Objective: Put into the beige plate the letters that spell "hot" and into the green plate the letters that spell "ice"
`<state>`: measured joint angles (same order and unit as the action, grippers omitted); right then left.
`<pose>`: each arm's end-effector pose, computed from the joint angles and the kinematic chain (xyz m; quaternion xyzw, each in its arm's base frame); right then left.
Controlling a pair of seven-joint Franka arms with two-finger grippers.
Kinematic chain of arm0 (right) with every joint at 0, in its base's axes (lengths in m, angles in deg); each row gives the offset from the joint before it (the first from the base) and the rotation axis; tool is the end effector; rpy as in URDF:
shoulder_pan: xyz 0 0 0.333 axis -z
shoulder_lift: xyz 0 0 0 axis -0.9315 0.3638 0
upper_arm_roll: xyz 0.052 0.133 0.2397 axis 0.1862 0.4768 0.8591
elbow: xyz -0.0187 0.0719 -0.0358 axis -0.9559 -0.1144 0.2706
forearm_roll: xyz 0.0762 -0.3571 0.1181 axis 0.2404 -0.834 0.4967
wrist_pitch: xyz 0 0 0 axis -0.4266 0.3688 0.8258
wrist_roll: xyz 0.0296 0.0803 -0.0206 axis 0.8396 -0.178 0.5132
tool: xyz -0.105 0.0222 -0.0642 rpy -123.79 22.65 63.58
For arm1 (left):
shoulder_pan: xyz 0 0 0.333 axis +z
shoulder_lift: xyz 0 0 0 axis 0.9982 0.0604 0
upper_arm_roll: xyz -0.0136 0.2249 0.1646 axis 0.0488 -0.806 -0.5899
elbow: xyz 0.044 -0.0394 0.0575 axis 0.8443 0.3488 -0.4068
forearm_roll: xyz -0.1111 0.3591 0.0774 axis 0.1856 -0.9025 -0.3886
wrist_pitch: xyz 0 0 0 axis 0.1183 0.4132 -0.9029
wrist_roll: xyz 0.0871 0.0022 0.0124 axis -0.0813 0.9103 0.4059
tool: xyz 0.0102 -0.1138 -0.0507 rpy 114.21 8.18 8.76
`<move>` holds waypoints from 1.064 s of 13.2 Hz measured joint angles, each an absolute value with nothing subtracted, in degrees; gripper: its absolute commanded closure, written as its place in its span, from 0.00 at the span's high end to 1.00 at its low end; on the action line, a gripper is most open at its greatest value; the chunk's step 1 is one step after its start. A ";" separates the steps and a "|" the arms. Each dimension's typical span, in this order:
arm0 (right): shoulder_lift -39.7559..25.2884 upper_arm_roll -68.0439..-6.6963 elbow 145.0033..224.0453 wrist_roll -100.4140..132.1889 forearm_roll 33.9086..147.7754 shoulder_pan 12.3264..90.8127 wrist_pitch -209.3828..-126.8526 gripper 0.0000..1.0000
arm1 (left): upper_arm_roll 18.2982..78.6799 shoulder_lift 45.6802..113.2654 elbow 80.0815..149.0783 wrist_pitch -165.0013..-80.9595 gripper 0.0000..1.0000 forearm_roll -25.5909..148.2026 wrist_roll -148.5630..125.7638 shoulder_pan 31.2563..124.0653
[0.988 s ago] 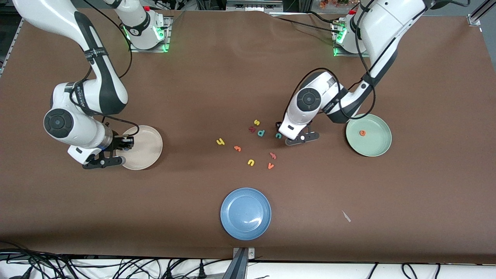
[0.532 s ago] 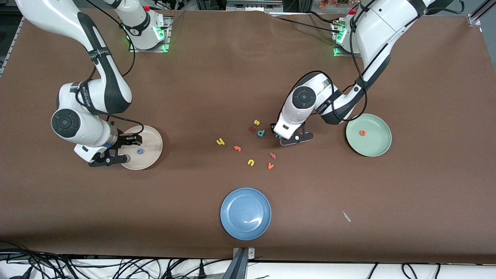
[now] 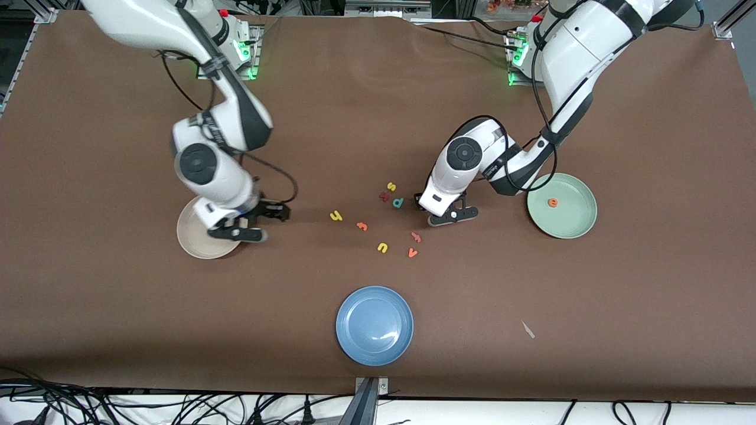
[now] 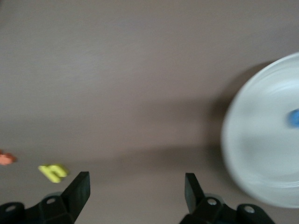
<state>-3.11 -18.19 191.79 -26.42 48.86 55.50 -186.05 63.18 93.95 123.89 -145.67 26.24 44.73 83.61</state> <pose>0.5554 0.2736 0.2246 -0.9970 0.0738 0.0086 0.0217 0.4858 -0.3484 0.1382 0.9935 0.1078 -0.0302 0.0207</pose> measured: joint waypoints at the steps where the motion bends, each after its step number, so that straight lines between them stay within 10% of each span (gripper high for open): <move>1: -2.10 -18.22 191.82 -30.22 48.83 53.70 -187.28 0.90 | 63.18 93.97 123.86 -145.69 0.57 25.80 44.75 83.39; 14: 6.32 -24.55 189.65 -57.84 45.01 39.79 -196.58 0.90 | 63.79 93.98 123.43 -145.57 0.58 25.80 38.85 83.68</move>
